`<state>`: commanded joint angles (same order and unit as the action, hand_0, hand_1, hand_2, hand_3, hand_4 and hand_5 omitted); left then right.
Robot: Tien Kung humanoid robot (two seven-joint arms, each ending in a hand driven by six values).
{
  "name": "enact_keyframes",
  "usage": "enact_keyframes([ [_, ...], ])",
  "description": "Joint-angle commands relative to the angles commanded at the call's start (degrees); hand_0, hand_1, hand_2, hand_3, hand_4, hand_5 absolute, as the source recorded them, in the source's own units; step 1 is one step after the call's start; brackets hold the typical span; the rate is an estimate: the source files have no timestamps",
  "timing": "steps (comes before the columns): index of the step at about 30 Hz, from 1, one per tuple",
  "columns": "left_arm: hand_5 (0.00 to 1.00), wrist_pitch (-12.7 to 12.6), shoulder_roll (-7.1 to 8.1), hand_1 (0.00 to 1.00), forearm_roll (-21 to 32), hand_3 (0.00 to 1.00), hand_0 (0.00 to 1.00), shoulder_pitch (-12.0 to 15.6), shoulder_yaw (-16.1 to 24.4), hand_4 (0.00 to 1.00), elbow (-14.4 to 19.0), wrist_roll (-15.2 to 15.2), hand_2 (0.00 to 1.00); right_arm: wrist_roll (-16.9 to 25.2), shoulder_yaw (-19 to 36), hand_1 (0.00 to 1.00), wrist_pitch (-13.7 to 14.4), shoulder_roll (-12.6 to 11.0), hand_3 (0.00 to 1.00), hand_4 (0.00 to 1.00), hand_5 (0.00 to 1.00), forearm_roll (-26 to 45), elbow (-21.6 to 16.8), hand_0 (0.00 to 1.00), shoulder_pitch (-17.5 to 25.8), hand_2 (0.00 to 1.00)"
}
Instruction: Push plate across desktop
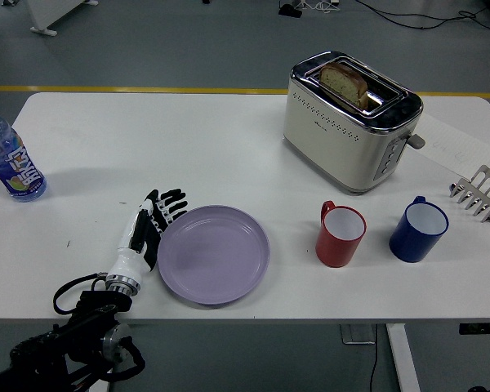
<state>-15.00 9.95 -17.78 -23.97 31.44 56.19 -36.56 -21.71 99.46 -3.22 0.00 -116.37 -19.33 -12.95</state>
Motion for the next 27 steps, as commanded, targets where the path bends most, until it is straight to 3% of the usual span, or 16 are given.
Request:
enact_keyframes([
  [27,0.998,0.6,-0.48,0.728,1.9,0.628,0.686,-2.9,-5.7,0.45,0.2,0.2,0.725,0.2,0.3,0.53,-0.2,0.0,0.589,0.069,0.517,-0.5,0.0,0.569,0.0,0.611],
])
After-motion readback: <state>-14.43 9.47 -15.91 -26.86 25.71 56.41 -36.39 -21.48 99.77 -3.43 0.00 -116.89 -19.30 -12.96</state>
